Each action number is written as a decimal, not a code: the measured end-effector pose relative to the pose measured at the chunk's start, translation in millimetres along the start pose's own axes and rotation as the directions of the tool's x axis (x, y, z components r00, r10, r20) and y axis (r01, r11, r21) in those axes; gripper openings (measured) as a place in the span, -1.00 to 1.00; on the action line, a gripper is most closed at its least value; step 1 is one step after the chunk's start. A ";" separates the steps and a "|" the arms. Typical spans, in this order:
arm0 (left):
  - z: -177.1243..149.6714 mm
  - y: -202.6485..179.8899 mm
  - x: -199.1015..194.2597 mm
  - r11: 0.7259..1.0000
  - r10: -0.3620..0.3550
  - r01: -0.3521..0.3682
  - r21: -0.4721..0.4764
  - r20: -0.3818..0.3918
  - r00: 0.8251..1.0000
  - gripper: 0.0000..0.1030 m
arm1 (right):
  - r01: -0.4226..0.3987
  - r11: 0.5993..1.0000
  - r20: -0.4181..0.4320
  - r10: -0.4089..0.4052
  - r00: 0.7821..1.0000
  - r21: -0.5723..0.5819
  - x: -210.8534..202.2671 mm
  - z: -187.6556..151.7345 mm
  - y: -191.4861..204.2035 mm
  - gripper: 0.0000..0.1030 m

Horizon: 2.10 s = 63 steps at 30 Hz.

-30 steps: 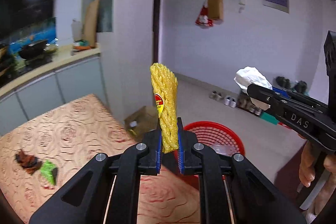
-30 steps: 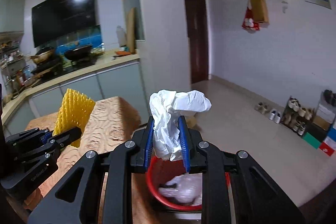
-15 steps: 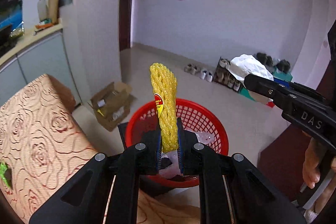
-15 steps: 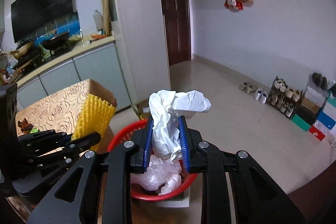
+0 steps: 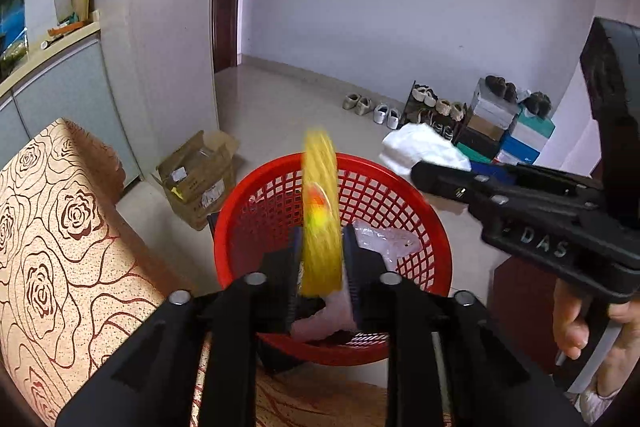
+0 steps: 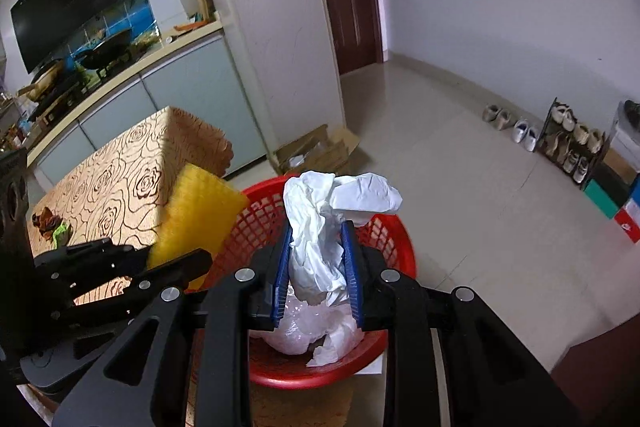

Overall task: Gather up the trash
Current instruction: 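Open the left tool and right tool to drop net and tissue into basket, then move both open tools back over the table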

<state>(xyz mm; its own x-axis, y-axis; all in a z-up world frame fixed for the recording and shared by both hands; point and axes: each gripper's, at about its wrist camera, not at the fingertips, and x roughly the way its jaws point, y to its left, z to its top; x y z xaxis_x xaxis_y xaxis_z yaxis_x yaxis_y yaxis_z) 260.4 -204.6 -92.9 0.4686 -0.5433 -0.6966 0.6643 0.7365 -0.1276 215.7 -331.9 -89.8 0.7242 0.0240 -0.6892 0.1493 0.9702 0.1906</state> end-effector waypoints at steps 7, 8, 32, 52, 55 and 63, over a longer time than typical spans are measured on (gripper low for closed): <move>0.3 5.3 -7.9 1.000 -0.012 0.012 -0.019 0.016 1.000 -0.03 | -0.050 0.997 -0.029 0.051 0.998 0.057 8.6 -4.9 -8.0 -0.02; 0.8 6.9 -10.8 1.000 -0.010 0.010 -0.022 0.023 1.000 0.01 | -0.059 0.996 -0.030 0.061 0.998 0.065 8.4 -5.5 -8.2 0.04; -7.9 47.8 -109.4 0.980 0.170 -0.148 -0.131 0.180 0.969 0.26 | -0.021 0.999 0.110 0.026 0.994 -0.041 -47.0 -6.0 30.8 0.06; -50.0 86.2 -200.4 0.912 0.372 -0.305 -0.273 0.242 0.896 0.31 | -0.107 0.982 0.178 0.134 0.975 -0.154 -75.0 -8.4 118.1 0.22; -59.8 100.5 -214.5 0.892 0.406 -0.328 -0.311 0.236 0.883 0.32 | -0.134 0.975 0.177 0.165 0.970 -0.176 -74.6 -7.0 137.4 0.22; -89.8 140.5 -251.7 0.825 0.504 -0.395 -0.404 0.212 0.837 0.33 | -0.197 0.955 0.170 0.237 0.957 -0.223 -74.4 -6.3 185.7 0.23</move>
<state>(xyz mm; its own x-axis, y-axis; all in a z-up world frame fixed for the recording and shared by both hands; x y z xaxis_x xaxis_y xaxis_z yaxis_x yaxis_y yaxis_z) 183.5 71.8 1.1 0.8508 -0.1688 -0.4976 0.1277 0.9850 -0.1158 185.3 -152.1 -7.5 0.8425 0.2119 -0.4952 -0.1499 0.9753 0.1621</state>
